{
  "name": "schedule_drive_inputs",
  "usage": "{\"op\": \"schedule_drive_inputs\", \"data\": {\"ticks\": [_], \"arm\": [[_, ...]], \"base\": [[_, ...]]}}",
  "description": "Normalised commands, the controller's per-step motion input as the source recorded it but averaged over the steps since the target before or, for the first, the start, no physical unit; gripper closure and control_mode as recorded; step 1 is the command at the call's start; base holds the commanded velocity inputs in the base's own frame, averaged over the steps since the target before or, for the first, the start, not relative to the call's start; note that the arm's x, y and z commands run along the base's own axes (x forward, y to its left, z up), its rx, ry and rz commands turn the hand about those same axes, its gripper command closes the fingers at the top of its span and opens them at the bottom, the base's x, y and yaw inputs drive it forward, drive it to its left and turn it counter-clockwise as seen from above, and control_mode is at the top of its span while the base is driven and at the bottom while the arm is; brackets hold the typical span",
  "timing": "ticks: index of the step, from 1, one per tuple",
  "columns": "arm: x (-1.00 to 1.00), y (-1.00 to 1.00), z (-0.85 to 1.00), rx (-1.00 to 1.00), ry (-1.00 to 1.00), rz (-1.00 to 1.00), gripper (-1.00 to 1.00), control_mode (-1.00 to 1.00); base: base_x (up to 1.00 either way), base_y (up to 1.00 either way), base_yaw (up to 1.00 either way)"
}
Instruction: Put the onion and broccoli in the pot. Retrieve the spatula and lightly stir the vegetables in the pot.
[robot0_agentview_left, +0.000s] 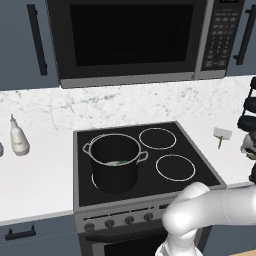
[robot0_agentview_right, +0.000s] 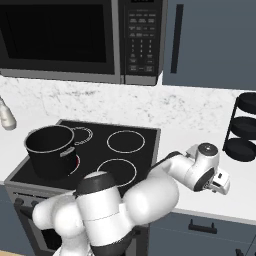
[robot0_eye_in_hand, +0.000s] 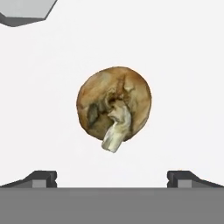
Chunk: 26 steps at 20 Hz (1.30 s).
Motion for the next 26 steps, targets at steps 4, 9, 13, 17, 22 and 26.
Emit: {"op": "schedule_drive_inputs", "data": {"ticks": [4, 9, 13, 17, 22, 26], "arm": [[0.12, -0.06, -0.16, 0.00, 0.00, -0.04, -1.00, -1.00], [0.19, 0.00, -0.16, 0.00, 0.00, -0.01, -1.00, -1.00], [0.20, -0.02, -0.12, 0.00, 0.00, 0.00, -1.00, -1.00], [0.14, -0.12, -0.10, 0.00, 0.00, 0.00, -1.00, -1.00], [0.21, -0.11, -0.05, 0.00, 0.00, 0.00, -1.00, -1.00], [0.14, -0.13, -0.06, 0.00, 0.00, 0.00, -1.00, -1.00]], "base": [[0.00, 0.00, 0.00], [0.00, 0.00, 0.00], [0.00, 0.00, 0.00], [0.00, 0.00, 0.00], [0.00, 0.00, 0.00], [0.00, 0.00, 0.00]]}}
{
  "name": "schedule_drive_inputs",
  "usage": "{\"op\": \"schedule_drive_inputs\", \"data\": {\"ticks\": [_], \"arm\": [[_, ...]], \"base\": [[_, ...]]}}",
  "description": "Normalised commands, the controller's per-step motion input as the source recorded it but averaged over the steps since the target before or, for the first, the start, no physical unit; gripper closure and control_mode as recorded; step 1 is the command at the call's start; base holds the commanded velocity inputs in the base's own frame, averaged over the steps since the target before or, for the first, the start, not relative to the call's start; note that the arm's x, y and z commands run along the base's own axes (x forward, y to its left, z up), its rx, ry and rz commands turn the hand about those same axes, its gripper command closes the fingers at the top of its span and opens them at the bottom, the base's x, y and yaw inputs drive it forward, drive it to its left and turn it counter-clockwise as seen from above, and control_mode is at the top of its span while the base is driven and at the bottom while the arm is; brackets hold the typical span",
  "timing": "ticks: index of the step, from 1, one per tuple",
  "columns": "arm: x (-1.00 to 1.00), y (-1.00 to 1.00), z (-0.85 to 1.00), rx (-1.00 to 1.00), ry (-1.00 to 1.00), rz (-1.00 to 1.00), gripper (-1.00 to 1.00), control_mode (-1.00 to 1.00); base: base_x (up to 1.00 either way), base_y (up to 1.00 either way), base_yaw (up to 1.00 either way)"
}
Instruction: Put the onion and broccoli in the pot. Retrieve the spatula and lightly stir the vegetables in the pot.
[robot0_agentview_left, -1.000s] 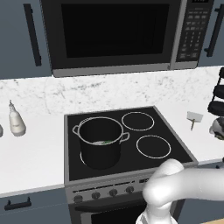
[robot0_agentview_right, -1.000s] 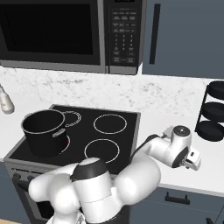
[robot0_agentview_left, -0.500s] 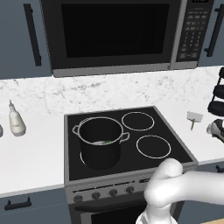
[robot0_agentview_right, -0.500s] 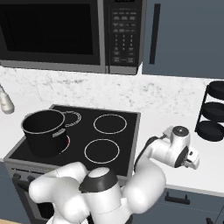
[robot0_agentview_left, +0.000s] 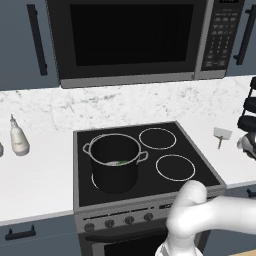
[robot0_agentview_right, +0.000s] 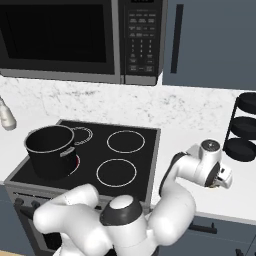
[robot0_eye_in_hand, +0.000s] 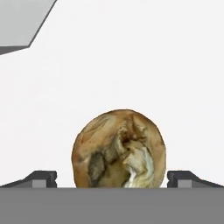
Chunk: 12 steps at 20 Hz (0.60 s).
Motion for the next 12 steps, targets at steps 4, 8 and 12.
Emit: {"op": "schedule_drive_inputs", "data": {"ticks": [4, 8, 12], "arm": [[0.03, -0.03, -0.22, 0.00, 0.02, 0.00, 1.00, -1.00], [0.00, 0.00, -0.37, 0.00, 0.09, -0.02, 1.00, -1.00], [0.00, 0.00, -0.47, 0.00, 0.09, 0.00, 1.00, -1.00]], "base": [[0.00, 0.00, 0.00], [0.00, 0.00, 0.00], [0.00, 0.00, 0.00]]}}
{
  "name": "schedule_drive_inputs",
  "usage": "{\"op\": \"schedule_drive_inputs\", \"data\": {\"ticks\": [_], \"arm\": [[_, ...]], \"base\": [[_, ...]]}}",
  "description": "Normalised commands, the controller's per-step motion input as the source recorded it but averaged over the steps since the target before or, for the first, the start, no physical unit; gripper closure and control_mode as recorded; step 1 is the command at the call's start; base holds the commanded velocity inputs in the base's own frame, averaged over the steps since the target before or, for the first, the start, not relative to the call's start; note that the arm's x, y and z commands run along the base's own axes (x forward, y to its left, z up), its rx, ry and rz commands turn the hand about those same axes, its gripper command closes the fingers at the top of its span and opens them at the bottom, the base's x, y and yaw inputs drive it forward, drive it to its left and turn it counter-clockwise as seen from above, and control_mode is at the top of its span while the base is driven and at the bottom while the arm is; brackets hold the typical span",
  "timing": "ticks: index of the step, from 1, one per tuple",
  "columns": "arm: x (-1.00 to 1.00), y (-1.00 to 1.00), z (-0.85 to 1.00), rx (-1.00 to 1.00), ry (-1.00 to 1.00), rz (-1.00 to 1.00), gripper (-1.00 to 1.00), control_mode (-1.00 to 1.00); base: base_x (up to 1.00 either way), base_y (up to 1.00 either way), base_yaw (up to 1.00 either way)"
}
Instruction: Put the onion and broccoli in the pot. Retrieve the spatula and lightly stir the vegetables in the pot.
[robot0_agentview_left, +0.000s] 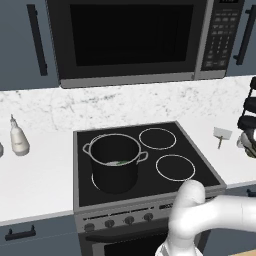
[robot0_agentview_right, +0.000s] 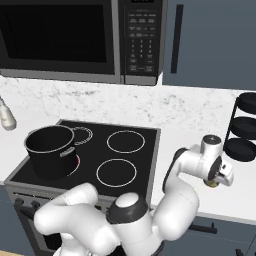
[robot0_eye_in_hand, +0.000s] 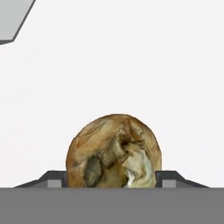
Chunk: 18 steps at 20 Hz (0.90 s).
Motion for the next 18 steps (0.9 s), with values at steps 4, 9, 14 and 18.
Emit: {"op": "schedule_drive_inputs", "data": {"ticks": [4, 9, 14, 18], "arm": [[-0.06, 0.00, -0.45, 0.00, 0.04, 0.00, 1.00, -1.00], [-0.70, 0.00, -0.14, 0.05, -0.17, 0.02, 1.00, -1.00], [-0.73, 0.00, 0.04, 0.12, -0.28, 0.03, 1.00, -1.00], [-0.86, 0.29, 0.68, 0.01, -0.27, 0.00, 1.00, -1.00]], "base": [[0.00, 0.00, 0.00], [0.00, 0.00, 0.00], [0.00, 0.00, 0.00], [0.00, 0.00, 0.00]]}}
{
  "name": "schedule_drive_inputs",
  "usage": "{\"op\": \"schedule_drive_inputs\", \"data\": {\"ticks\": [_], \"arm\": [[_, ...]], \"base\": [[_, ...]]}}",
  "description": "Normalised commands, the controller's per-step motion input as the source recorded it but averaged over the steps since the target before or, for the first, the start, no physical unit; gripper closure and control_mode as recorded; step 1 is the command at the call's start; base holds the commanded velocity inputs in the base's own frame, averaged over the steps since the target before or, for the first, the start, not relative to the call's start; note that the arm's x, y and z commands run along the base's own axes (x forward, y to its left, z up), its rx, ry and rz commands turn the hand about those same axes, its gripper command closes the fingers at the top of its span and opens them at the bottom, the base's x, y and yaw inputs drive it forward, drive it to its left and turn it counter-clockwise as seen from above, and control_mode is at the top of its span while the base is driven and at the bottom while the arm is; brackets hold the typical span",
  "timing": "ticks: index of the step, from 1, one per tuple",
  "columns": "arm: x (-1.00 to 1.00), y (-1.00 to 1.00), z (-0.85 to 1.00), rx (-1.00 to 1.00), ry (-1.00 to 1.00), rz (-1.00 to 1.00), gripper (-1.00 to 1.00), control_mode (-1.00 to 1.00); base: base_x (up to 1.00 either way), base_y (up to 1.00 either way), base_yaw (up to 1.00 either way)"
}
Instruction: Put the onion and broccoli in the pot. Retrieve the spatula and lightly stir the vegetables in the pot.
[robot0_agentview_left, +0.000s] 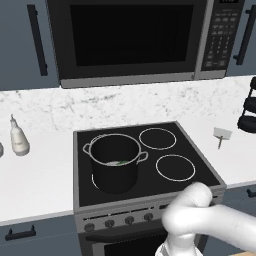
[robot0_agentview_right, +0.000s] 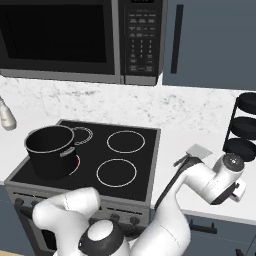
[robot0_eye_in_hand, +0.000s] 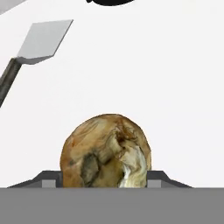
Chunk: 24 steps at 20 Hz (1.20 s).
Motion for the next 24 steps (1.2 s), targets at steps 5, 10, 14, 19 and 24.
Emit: {"op": "schedule_drive_inputs", "data": {"ticks": [5, 10, 14, 19, 24], "arm": [[-0.66, 0.69, 0.84, 0.00, -0.08, 0.00, 1.00, -1.00], [-0.54, 0.84, 0.77, 0.00, 0.00, 0.01, 1.00, -1.00], [-0.70, 0.74, 0.79, 0.00, -0.03, 0.03, 1.00, -1.00], [-0.39, 0.93, 0.69, 0.00, -0.01, 0.06, 1.00, -1.00], [-0.09, 1.00, 0.44, 0.00, 0.00, 0.11, 1.00, -1.00]], "base": [[0.00, 0.00, 0.00], [0.00, 0.00, 0.00], [0.00, 0.00, 0.00], [0.00, 0.00, 0.00], [0.00, 0.00, 0.00]]}}
